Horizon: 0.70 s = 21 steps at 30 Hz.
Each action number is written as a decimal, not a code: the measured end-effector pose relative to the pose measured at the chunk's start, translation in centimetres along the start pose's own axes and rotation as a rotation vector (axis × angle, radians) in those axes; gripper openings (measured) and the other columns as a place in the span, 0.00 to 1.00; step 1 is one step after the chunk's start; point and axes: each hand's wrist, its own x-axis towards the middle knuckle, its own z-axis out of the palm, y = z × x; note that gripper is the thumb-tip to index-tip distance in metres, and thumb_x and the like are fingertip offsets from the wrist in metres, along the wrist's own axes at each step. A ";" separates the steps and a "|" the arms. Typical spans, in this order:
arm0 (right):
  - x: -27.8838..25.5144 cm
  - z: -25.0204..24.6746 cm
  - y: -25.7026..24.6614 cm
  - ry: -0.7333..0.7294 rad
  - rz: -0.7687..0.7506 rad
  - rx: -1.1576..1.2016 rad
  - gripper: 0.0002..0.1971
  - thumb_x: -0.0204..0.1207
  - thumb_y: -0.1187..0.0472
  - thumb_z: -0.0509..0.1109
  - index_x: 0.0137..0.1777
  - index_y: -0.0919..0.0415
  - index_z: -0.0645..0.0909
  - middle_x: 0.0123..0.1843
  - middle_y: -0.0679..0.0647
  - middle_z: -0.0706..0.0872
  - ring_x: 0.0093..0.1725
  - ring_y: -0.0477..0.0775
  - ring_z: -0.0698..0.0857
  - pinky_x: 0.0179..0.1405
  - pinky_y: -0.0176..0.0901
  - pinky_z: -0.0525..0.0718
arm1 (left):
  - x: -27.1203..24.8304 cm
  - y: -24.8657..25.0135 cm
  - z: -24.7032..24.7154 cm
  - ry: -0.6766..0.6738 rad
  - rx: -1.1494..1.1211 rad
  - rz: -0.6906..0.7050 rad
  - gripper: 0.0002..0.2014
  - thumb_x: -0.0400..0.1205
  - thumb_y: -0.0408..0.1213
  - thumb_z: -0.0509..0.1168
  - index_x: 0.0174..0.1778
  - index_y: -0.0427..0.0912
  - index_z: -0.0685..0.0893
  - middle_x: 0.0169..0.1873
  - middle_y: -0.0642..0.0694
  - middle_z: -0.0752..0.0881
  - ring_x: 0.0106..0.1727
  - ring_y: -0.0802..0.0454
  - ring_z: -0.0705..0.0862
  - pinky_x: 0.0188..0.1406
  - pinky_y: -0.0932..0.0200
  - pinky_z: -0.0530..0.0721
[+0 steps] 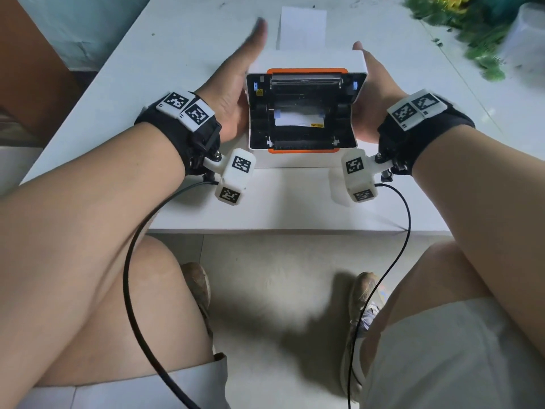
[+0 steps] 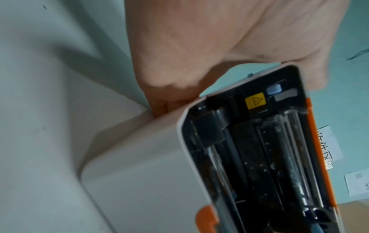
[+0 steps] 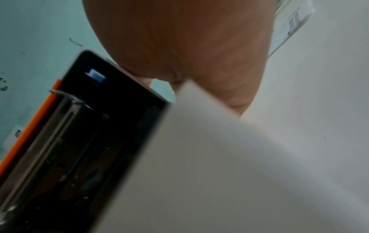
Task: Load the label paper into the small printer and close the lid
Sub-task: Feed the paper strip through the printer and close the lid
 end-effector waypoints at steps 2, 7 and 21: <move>-0.9 -0.3 -0.4 -0.084 0.035 0.017 0.44 0.79 0.27 0.67 0.86 0.58 0.70 0.73 0.67 0.88 0.60 0.72 0.94 0.51 0.67 0.94 | -0.2 0.1 0.1 0.059 0.030 -0.020 0.18 0.90 0.55 0.63 0.59 0.44 0.88 0.52 0.40 0.95 0.53 0.39 0.95 0.50 0.44 0.93; -2.7 -2.1 -0.2 -0.442 0.076 -0.048 0.53 0.74 0.17 0.59 0.86 0.59 0.73 0.83 0.63 0.80 0.81 0.71 0.80 0.82 0.71 0.73 | 0.0 0.0 0.4 0.087 0.023 -0.046 0.16 0.89 0.54 0.62 0.55 0.46 0.86 0.41 0.43 0.93 0.41 0.44 0.94 0.39 0.53 0.91; -2.3 -0.7 0.6 -0.140 -0.028 0.017 0.37 0.75 0.38 0.77 0.78 0.60 0.82 0.74 0.63 0.89 0.67 0.69 0.92 0.69 0.68 0.86 | 0.1 -0.3 1.2 0.195 0.098 -0.102 0.16 0.83 0.60 0.68 0.56 0.51 0.85 0.40 0.47 0.90 0.37 0.46 0.90 0.47 0.53 0.91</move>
